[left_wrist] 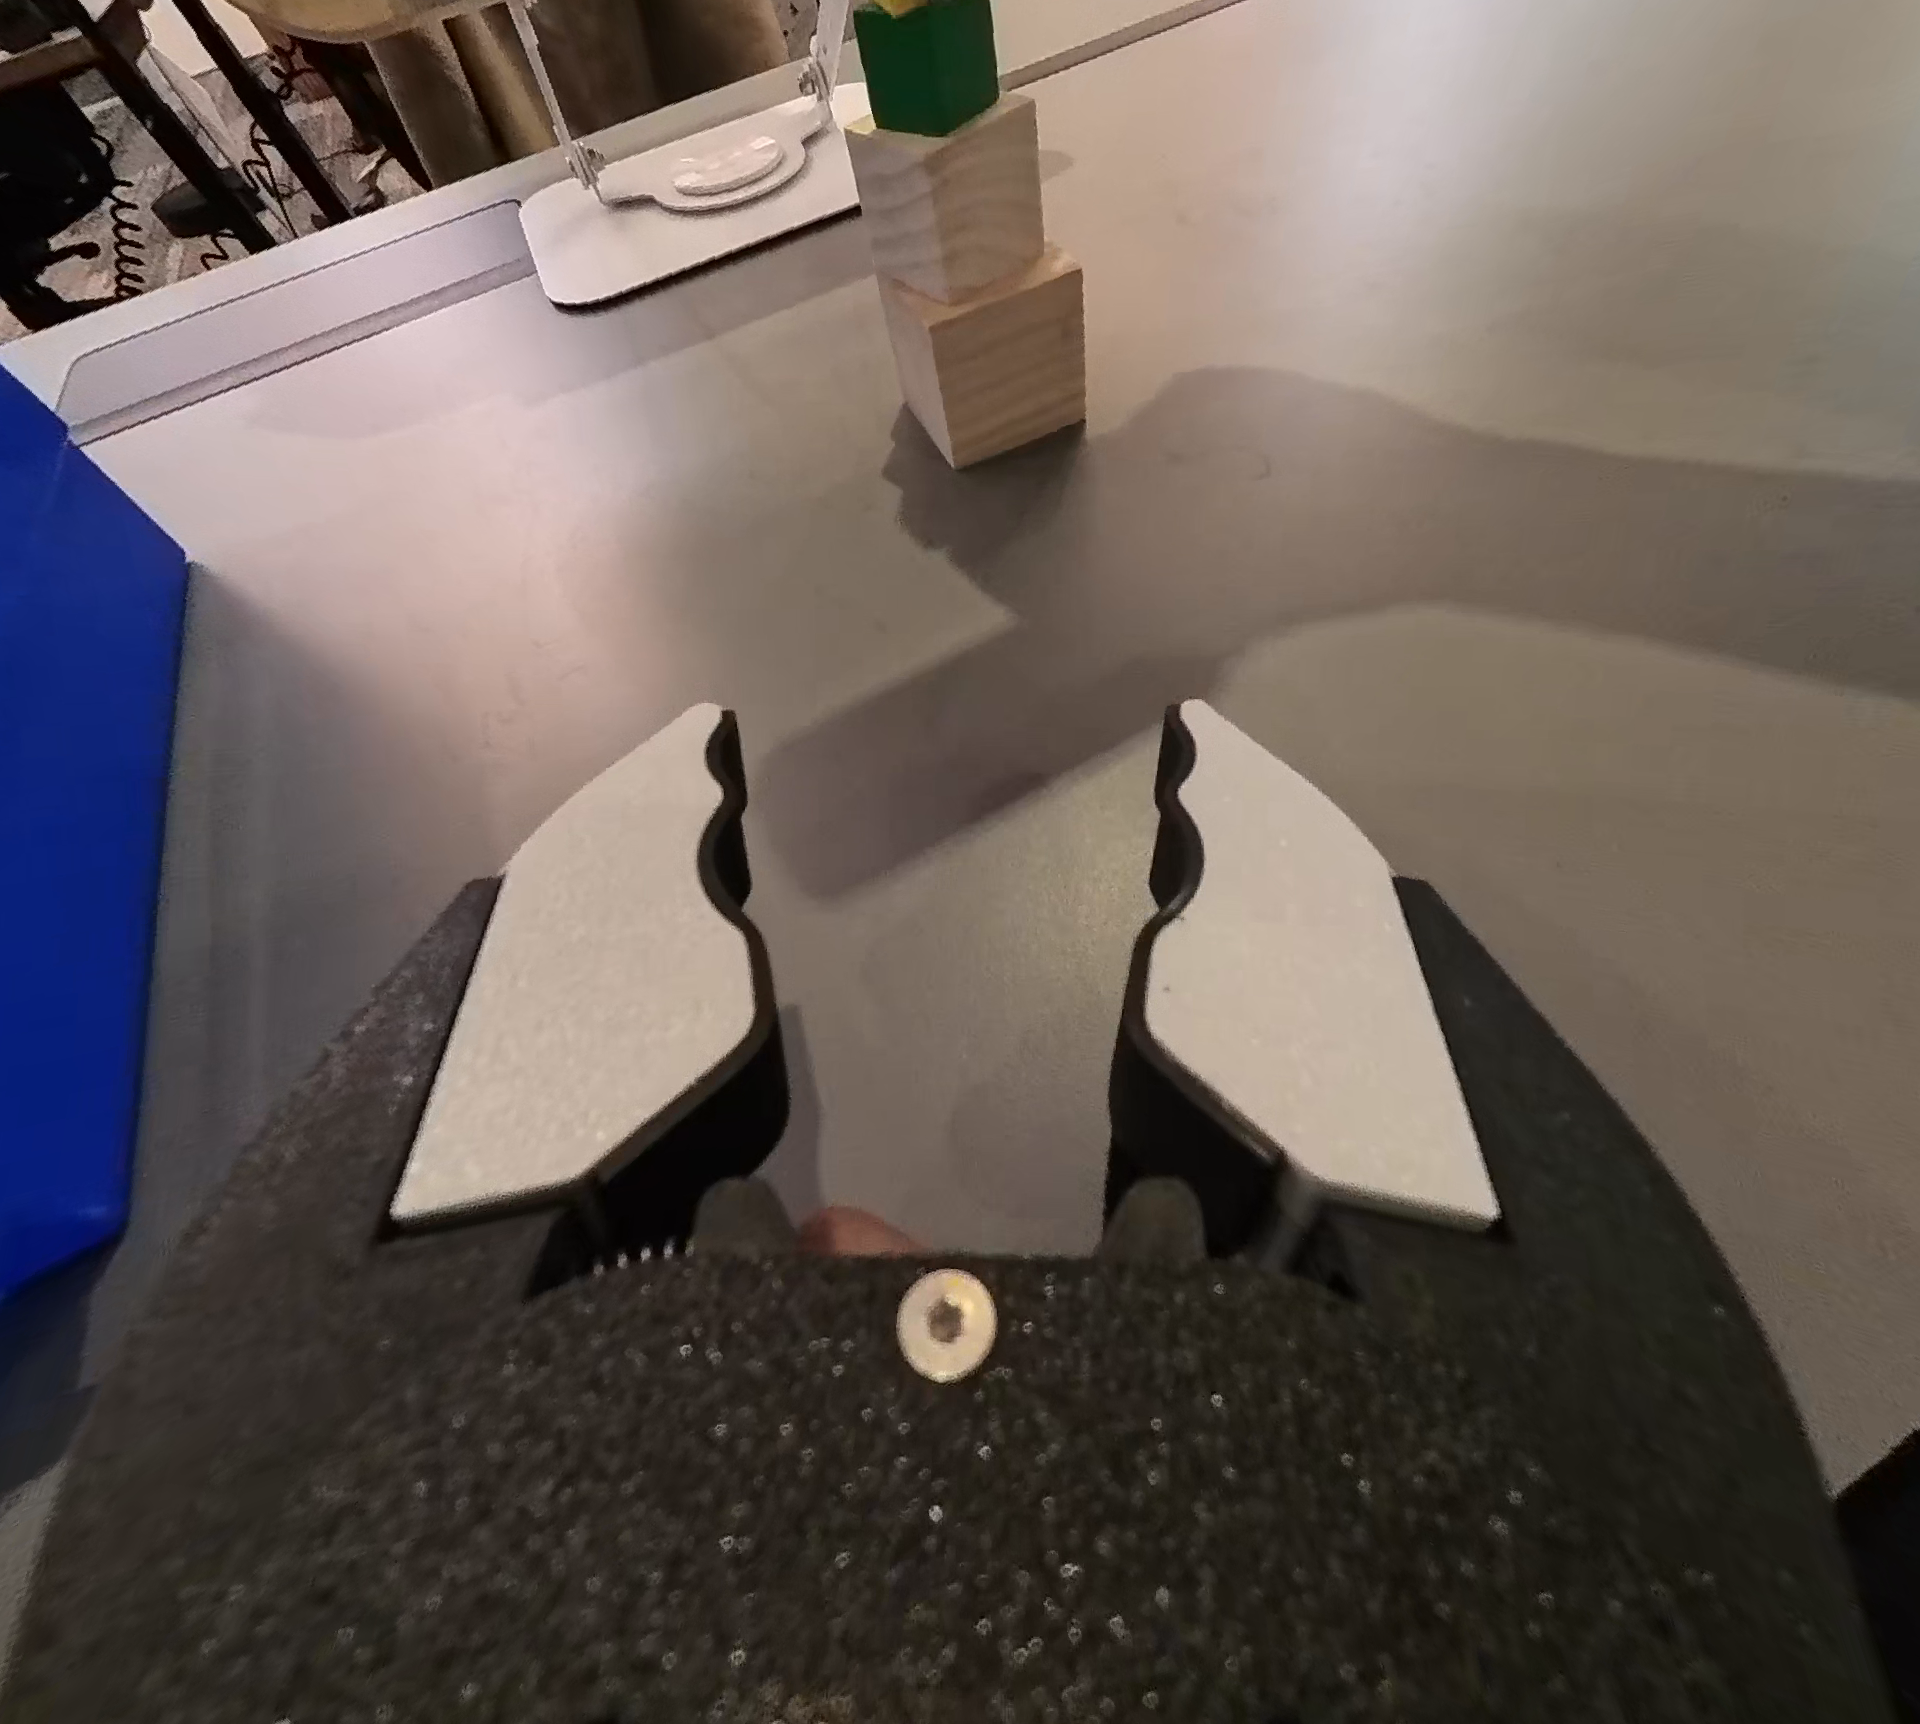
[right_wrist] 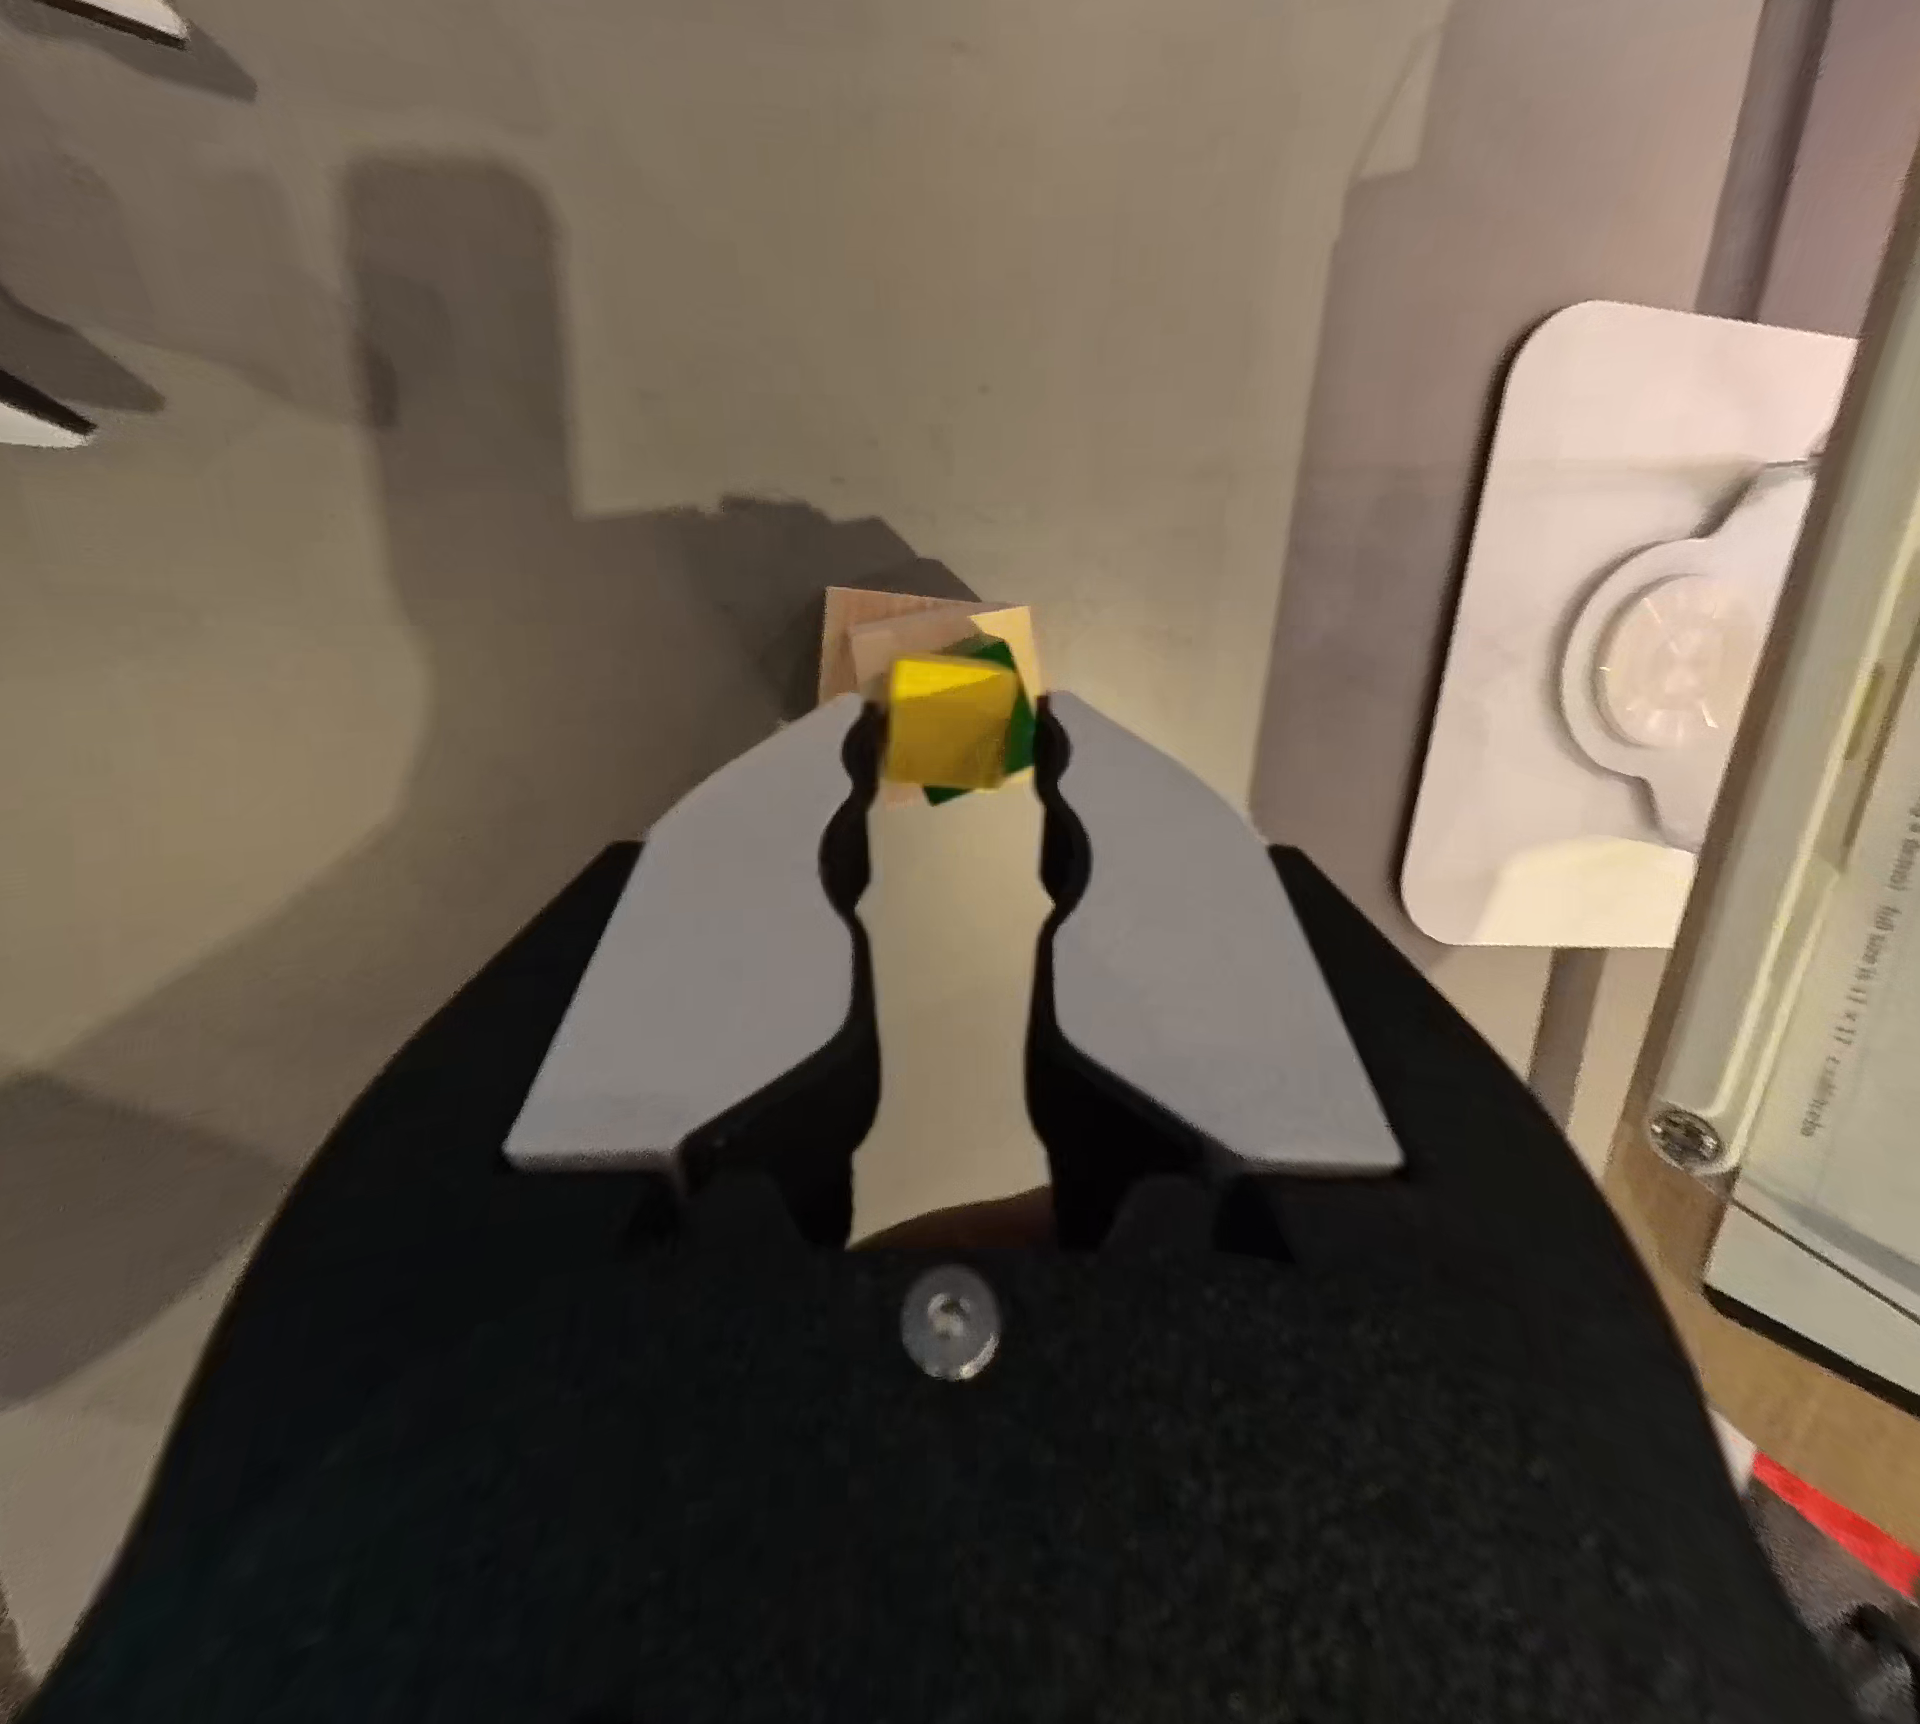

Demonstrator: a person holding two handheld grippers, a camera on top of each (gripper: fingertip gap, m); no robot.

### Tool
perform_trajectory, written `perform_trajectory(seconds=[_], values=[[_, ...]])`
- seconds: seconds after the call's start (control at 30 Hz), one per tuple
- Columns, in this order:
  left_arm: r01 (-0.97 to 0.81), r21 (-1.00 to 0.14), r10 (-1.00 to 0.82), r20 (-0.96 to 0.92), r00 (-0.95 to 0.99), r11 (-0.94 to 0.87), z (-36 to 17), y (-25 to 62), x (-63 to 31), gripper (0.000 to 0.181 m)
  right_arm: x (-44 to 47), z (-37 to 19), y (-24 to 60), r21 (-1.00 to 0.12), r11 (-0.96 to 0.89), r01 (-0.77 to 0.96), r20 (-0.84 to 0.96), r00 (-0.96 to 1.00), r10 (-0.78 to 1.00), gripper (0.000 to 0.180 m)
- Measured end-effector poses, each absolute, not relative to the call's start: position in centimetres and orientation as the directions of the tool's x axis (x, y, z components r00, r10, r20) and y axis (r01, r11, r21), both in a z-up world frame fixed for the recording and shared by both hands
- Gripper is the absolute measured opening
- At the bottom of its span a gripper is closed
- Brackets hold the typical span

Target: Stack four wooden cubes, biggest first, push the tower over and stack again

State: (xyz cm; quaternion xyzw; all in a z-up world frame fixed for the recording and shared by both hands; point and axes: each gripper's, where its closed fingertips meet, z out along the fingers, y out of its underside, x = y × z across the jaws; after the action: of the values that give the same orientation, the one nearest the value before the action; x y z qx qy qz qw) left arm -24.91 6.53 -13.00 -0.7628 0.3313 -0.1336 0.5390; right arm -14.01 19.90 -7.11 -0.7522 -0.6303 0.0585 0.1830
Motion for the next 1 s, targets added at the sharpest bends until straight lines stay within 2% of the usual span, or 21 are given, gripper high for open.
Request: perform_trajectory(seconds=[0.03,0.2,0.37,0.47,0.63,0.73,0.9,1.0], values=[[-0.361,-0.911,-0.65,-0.153,0.745,-0.2,-13.0,6.5,-24.9,0.076,-13.8,-6.9,20.2,-0.345,-0.141,0.928,0.17,0.209,0.963,0.036],[-0.357,-0.912,-0.652,-0.147,0.744,-0.201,-13.0,6.5,-24.9,0.076,-12.9,-3.7,20.1,-0.442,-0.149,0.885,0.291,0.298,0.909,0.038],[-0.351,-0.915,-0.648,-0.144,0.748,-0.201,-12.9,6.6,-25.0,0.076,-10.8,-1.9,16.7,-0.614,-0.163,0.772,0.469,0.523,0.712,0.037],[-0.347,-0.917,-0.64,-0.146,0.754,-0.199,-12.8,6.6,-25.1,0.076,-9.8,-3.7,12.1,-0.757,-0.202,0.622,0.404,0.687,0.604,0.034],[-0.341,-0.923,-0.586,-0.181,0.79,-0.175,-12.4,7.6,-26.1,0.073,-8.5,-8.1,6.2,-0.931,-0.215,0.296,0.161,0.859,0.486,0.034],[-0.343,-0.921,-0.554,-0.191,0.81,-0.184,-12.4,8.4,-26.8,0.073,-7.0,-9.9,5.0,-0.957,-0.226,0.18,0.072,0.906,0.417,0.035],[-0.337,-0.924,-0.544,-0.191,0.817,-0.181,-12.3,8.5,-26.9,0.073,-4.5,-11.1,4.3,-0.964,-0.213,0.162,0.091,0.946,0.31,0.039],[-0.345,-0.926,-0.519,-0.221,0.826,-0.155,-11.9,8.4,-27.1,0.073,-2.2,-10.4,4.0,-0.972,-0.186,0.146,0.117,0.98,0.16,0.038]])
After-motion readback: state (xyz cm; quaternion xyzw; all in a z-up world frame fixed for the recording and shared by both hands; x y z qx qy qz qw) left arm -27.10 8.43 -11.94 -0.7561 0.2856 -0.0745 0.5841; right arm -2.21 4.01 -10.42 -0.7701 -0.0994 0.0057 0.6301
